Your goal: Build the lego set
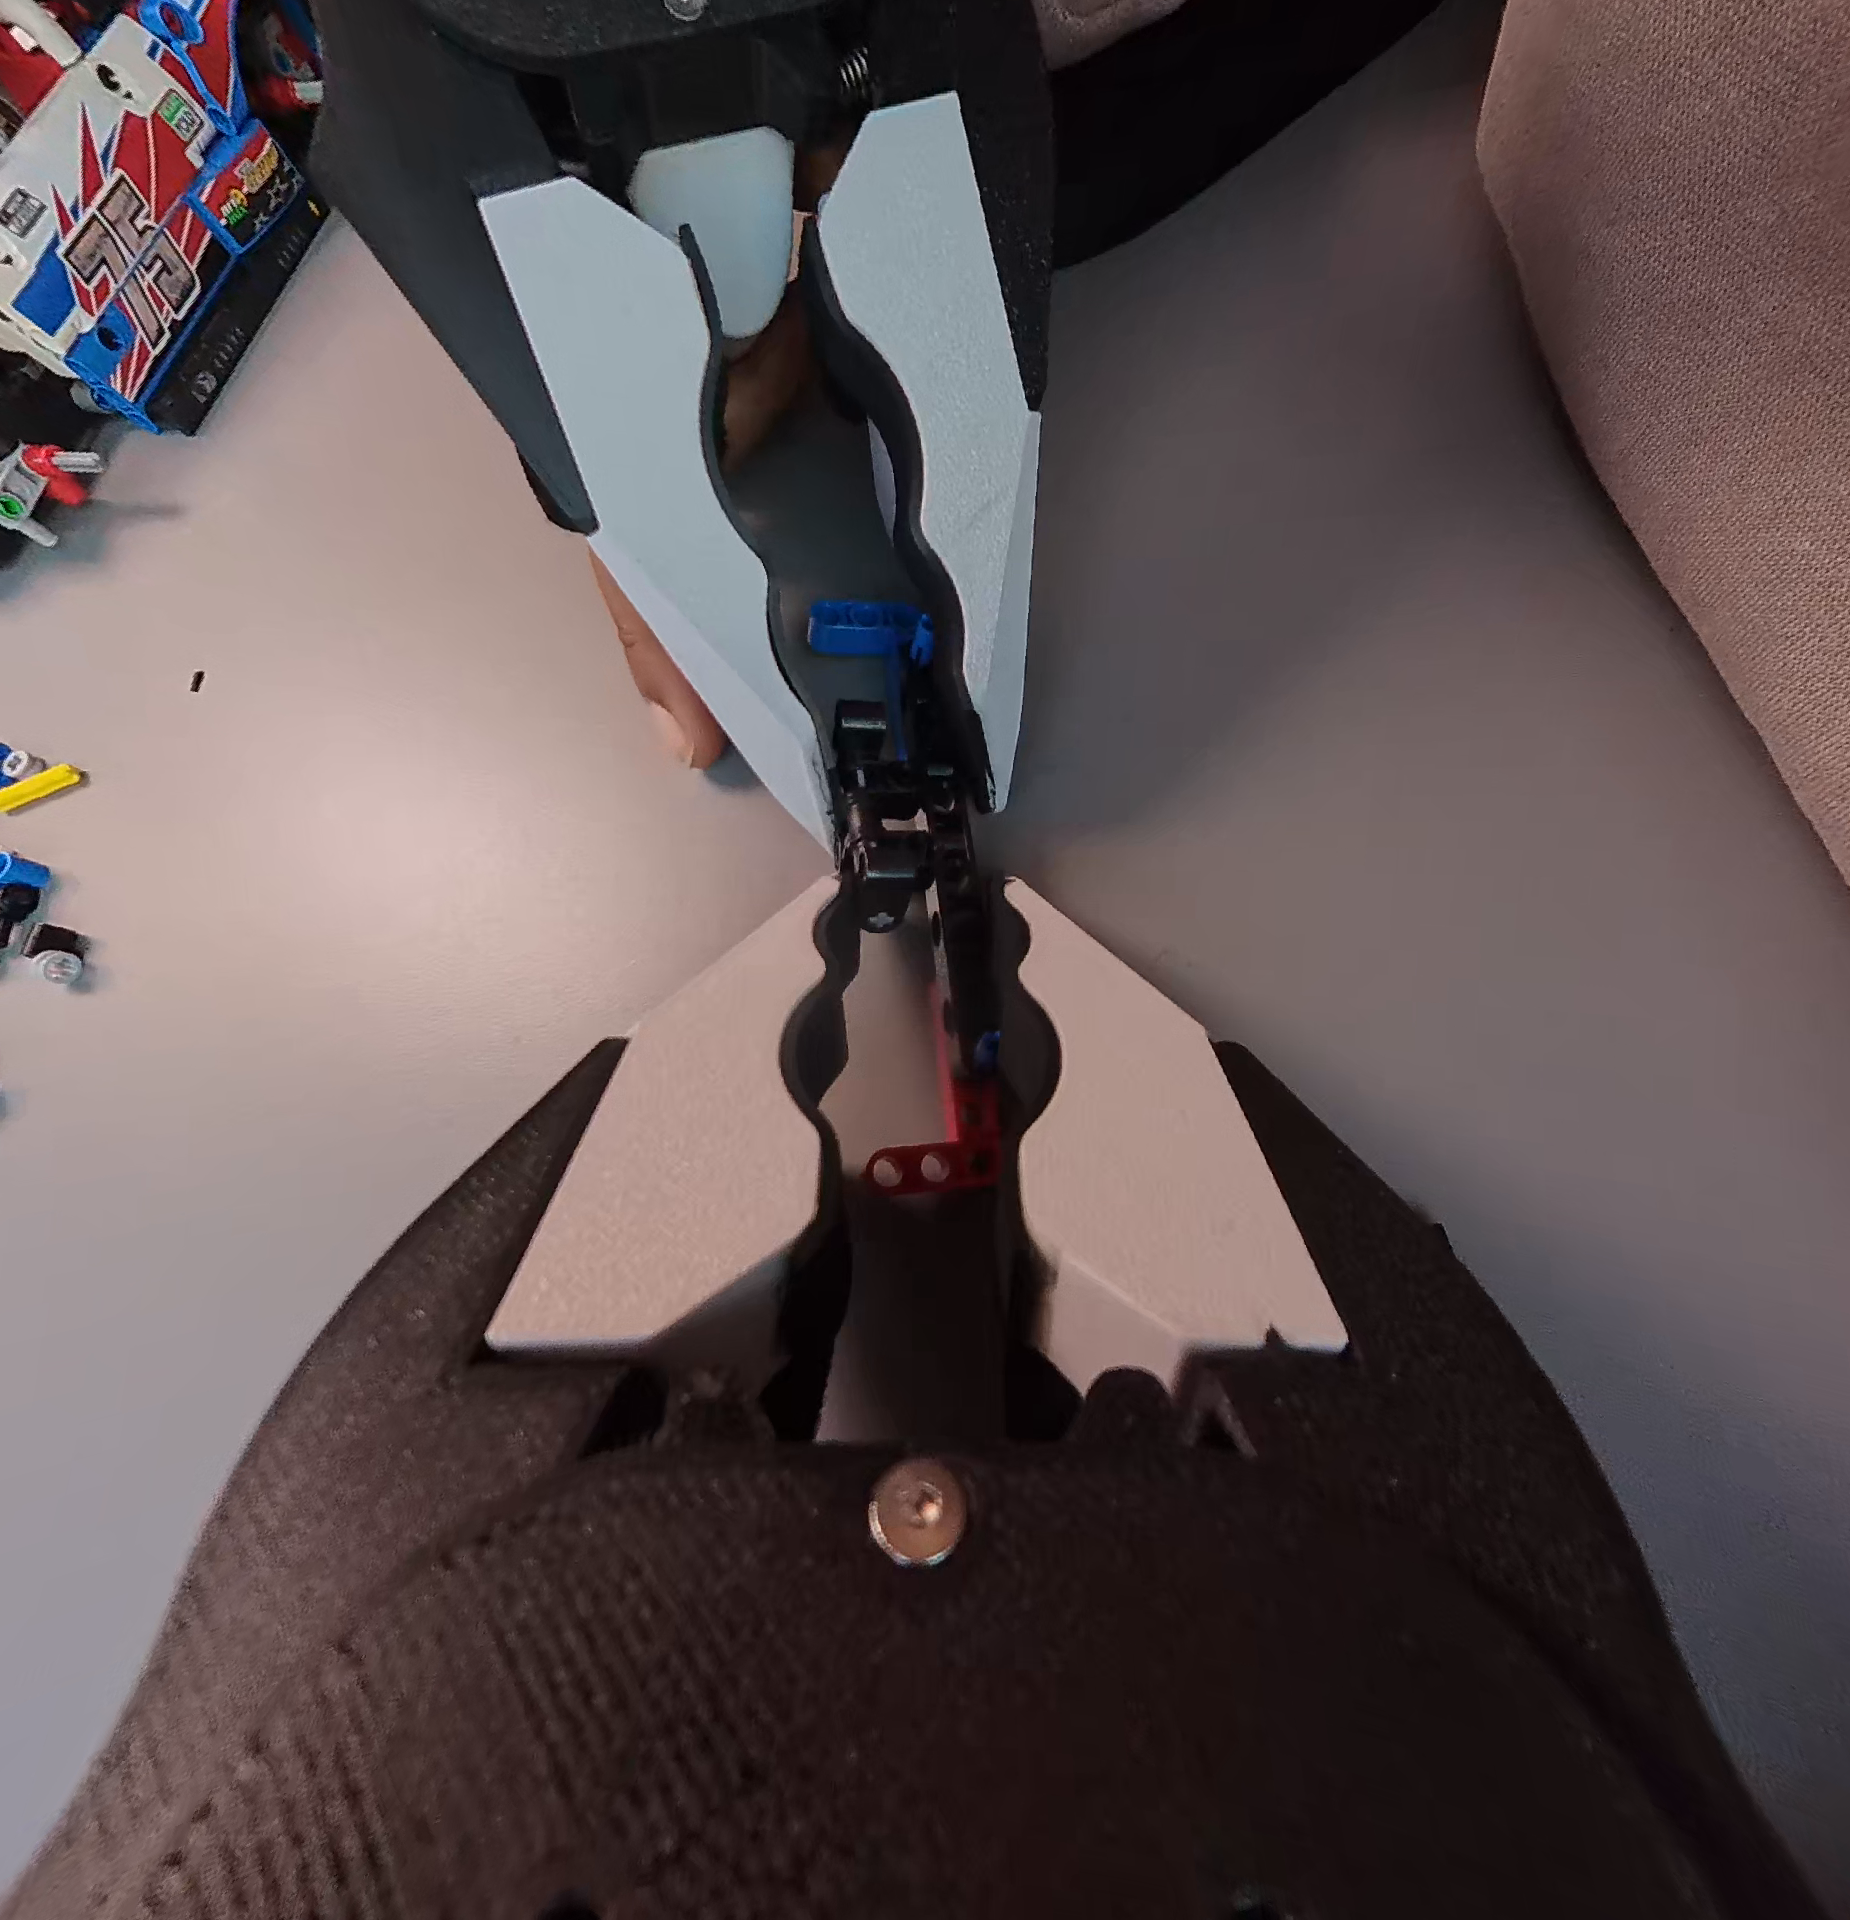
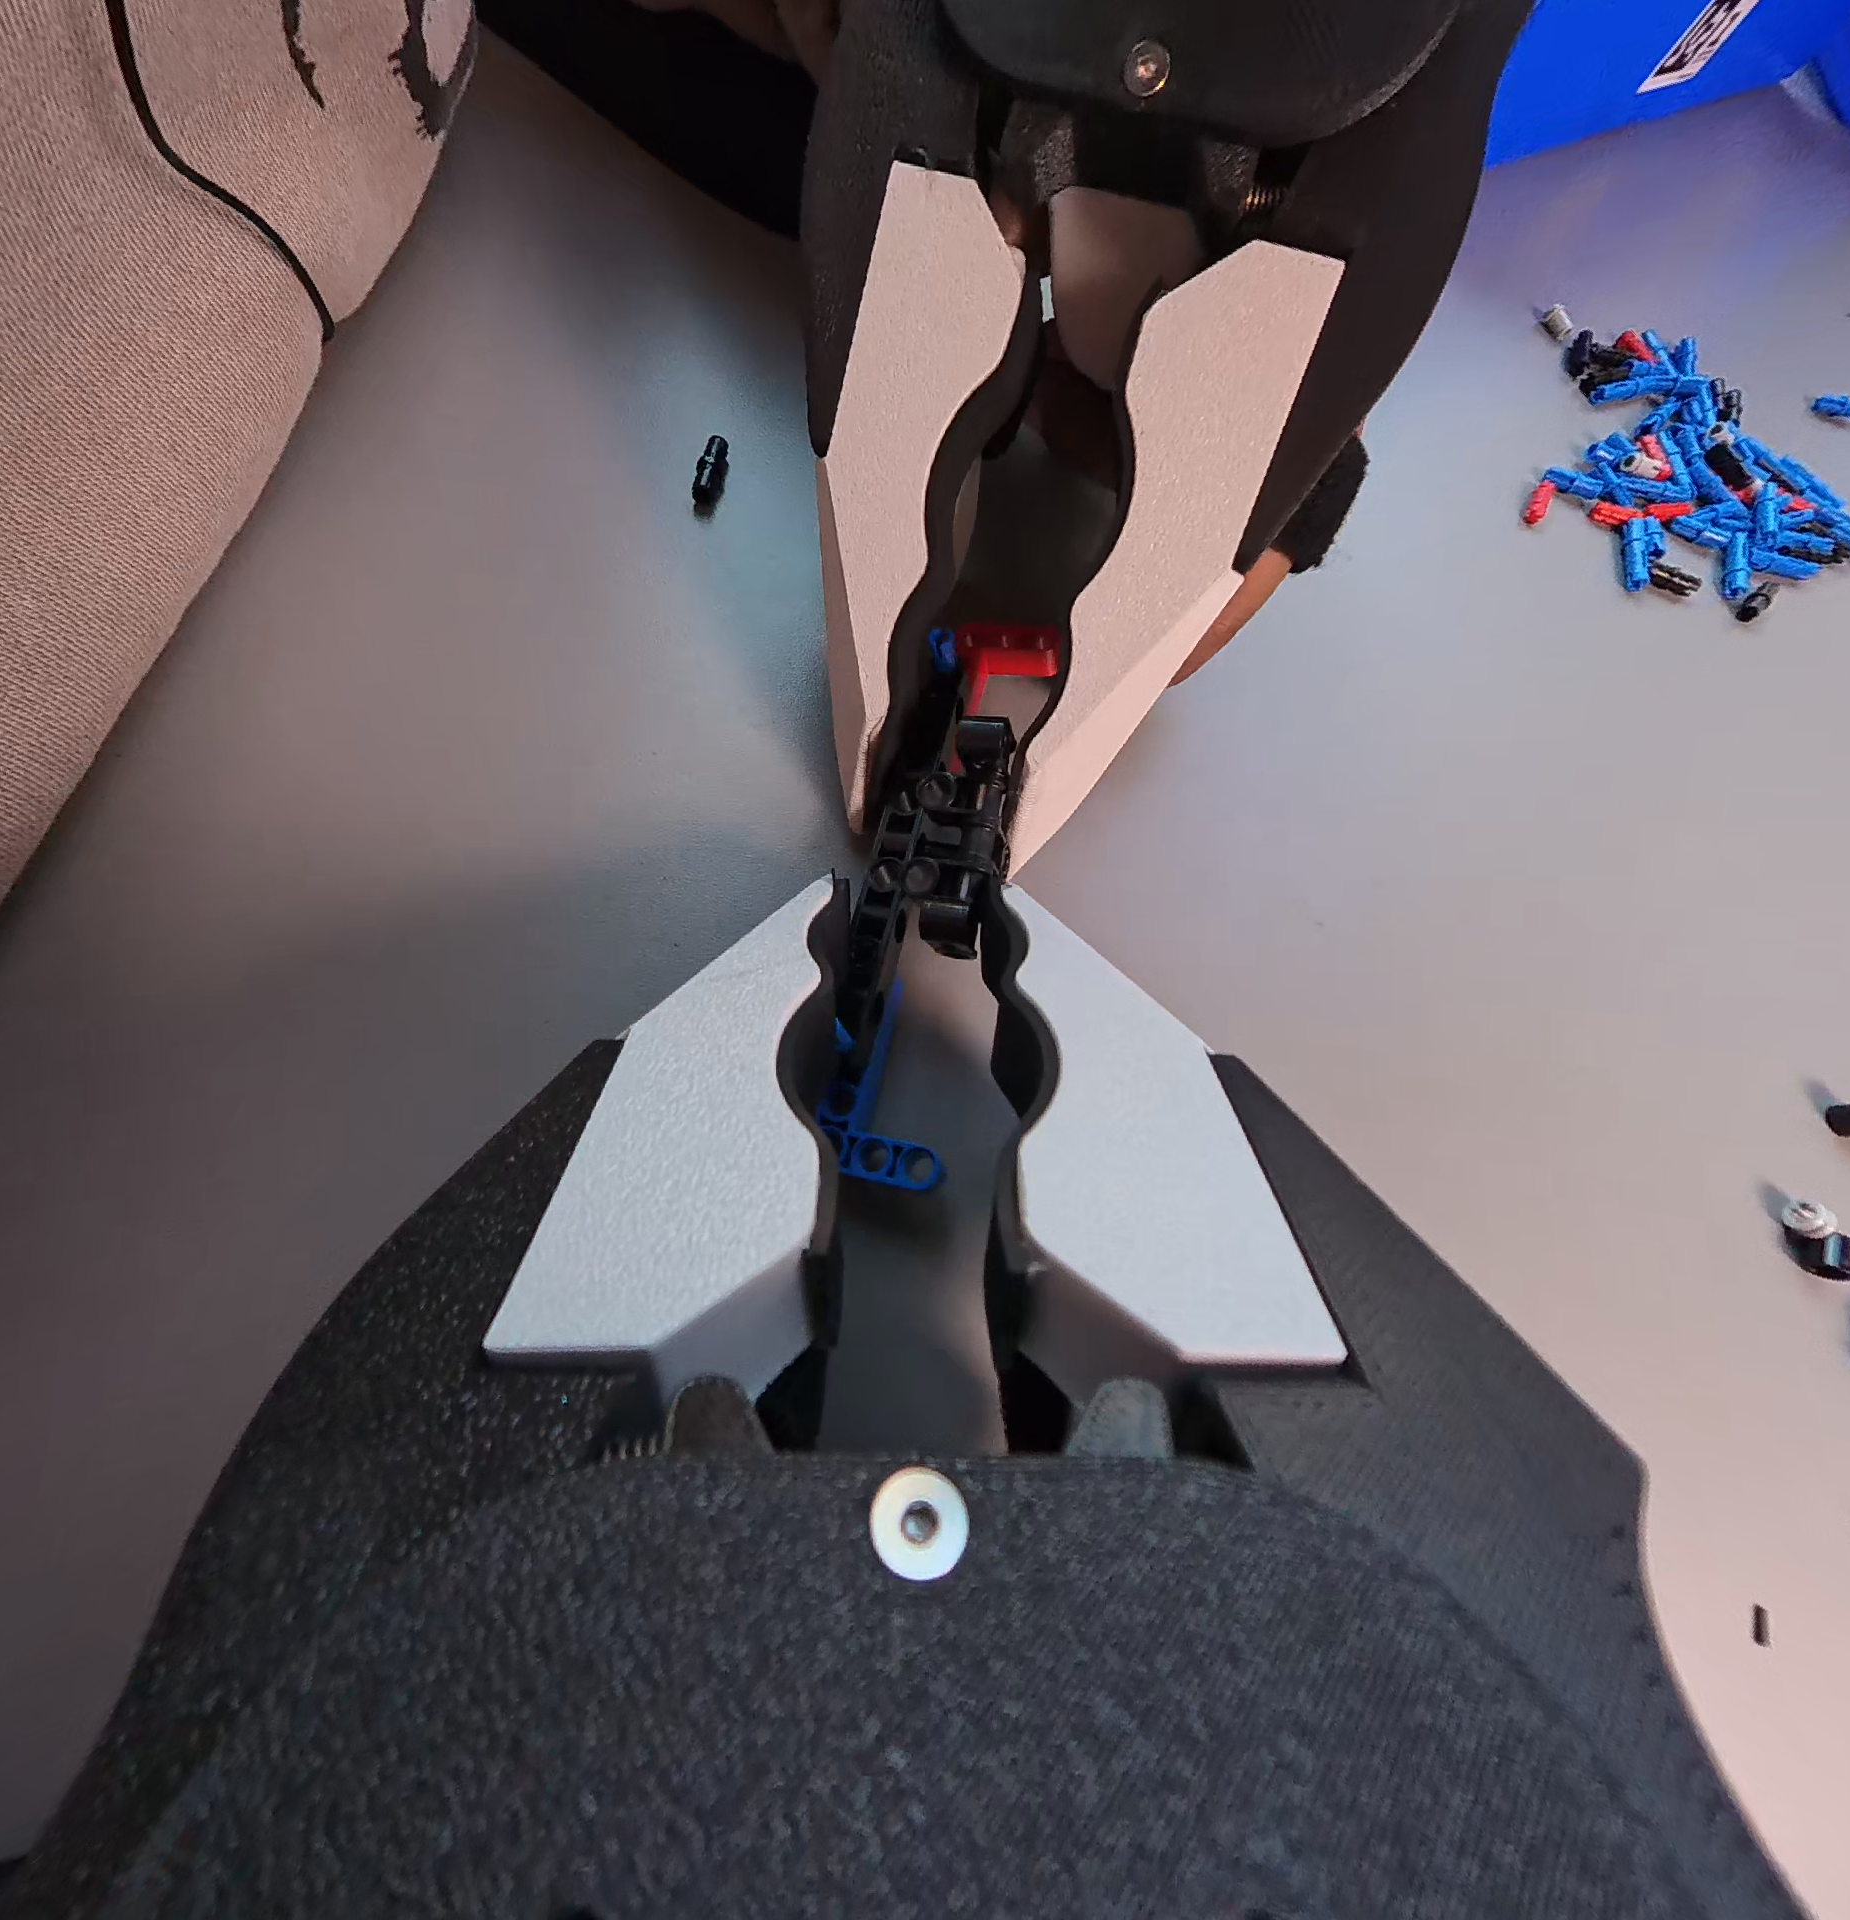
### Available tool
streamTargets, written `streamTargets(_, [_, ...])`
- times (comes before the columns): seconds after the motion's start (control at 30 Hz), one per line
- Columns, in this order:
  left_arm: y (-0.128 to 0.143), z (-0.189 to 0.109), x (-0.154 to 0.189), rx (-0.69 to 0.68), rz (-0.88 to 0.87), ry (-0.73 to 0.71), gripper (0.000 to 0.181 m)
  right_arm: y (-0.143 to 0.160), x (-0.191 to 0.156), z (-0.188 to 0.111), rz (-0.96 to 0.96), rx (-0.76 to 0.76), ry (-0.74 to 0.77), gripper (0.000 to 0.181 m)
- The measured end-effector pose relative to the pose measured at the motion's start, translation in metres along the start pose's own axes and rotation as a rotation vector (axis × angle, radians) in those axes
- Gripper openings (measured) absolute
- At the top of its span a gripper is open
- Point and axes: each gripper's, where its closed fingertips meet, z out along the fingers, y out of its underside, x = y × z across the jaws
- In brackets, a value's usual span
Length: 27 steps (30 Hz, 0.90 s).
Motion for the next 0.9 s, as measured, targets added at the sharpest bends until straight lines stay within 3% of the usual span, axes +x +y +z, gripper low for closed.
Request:
streamTargets(0.17, [-0.001, 0.000, 0.000, 0.000, -0.059, 0.027, 0.021, 0.000, 0.000, -0.001, 0.000, -0.012, 0.002, 0.023])
streamTargets(0.23, [-0.001, 0.001, 0.002, -0.006, -0.127, 0.063, 0.008, -0.003, 0.001, -0.003, -0.012, -0.007, 0.009, 0.020])
streamTargets(0.3, [0.000, 0.003, 0.001, -0.014, -0.109, 0.040, 0.008, -0.013, -0.002, -0.004, 0.007, 0.039, -0.012, 0.015])
streamTargets(0.4, [-0.001, 0.004, 0.002, -0.016, -0.074, 0.024, 0.008, -0.004, -0.003, 0.000, -0.022, -0.032, -0.002, 0.015])
streamTargets(0.8, [0.009, -0.007, -0.010, -0.061, -0.065, -0.041, 0.022, -0.002, 0.016, -0.015, 0.197, 0.011, 0.001, 0.014])
streamTargets(0.9, [0.013, -0.010, -0.012, -0.095, -0.022, -0.081, 0.006, 0.001, 0.013, -0.016, 0.216, -0.010, -0.018, 0.015])
